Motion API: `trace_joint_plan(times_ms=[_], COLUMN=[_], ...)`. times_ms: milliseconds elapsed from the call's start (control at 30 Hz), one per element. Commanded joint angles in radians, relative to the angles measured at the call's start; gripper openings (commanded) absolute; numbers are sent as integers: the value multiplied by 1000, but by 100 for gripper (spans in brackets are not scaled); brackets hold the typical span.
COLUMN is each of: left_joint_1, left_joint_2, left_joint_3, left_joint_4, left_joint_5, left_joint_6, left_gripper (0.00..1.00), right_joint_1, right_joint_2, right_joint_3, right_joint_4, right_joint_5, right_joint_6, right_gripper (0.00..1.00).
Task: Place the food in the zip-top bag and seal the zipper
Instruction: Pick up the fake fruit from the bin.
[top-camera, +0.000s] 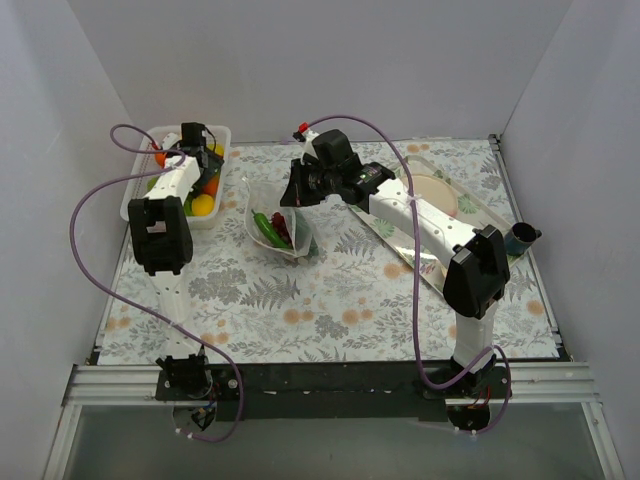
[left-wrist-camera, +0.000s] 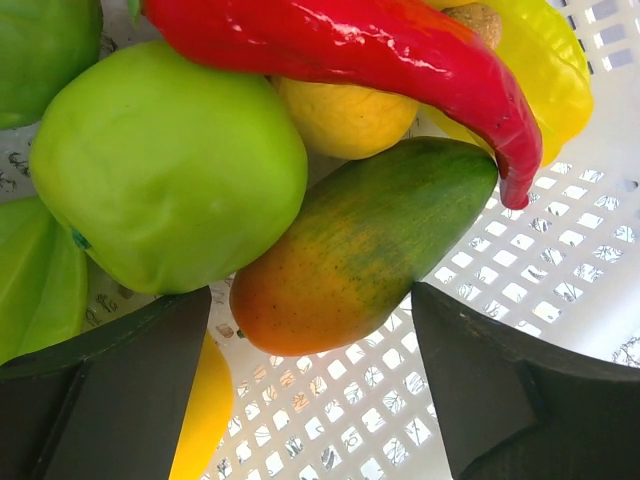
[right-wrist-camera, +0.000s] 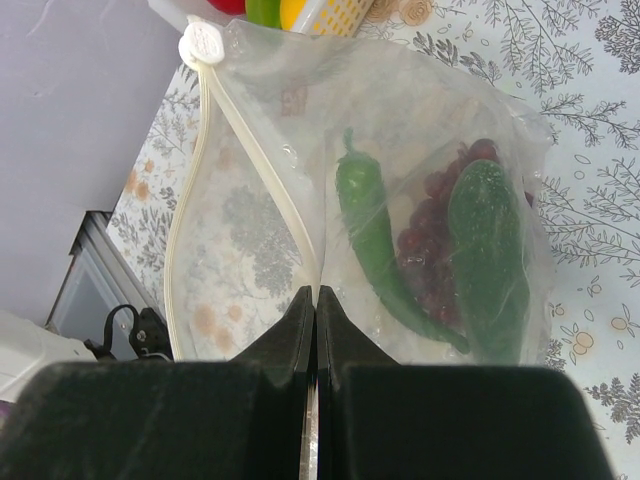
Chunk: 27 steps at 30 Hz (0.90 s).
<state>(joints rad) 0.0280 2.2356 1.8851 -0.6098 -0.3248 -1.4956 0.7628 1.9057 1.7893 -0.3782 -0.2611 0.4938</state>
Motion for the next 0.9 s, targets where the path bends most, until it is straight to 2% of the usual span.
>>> trace_joint_plan(times_ms=[0, 100, 200, 233, 267, 367, 633, 867], left_joint_1=[1, 1, 1, 1, 1, 1, 1, 3], left_joint_2=[36, 27, -16, -28, -49, -82, -185, -217], left_joint_3=[-32, -84, -155, -174, -190, -205, -193, -173], left_joint_4=[-25, 7, 68, 87, 106, 134, 147, 111], left_joint_5=[-26, -13, 6, 10, 10, 13, 13, 24], left_joint_6=[38, 40, 34, 38, 38, 44, 87, 149], left_gripper=[86, 86, 73, 63, 56, 44, 33, 33], right_joint_1=[12, 16, 20, 21, 21, 23, 26, 26], right_joint_2=[-16, -10, -5, -4, -2, -2, 4, 7], right_joint_3=[45, 47, 48, 50, 50, 51, 70, 70], right_joint_4=[13, 13, 13, 12, 10, 12, 2, 1], right_joint_5=[-10, -10, -9, -9, -7, -6, 5, 8], right_joint_6=[-11, -8, -9, -9, -9, -8, -6, -6], right_gripper=[1, 1, 1, 1, 1, 1, 1, 1])
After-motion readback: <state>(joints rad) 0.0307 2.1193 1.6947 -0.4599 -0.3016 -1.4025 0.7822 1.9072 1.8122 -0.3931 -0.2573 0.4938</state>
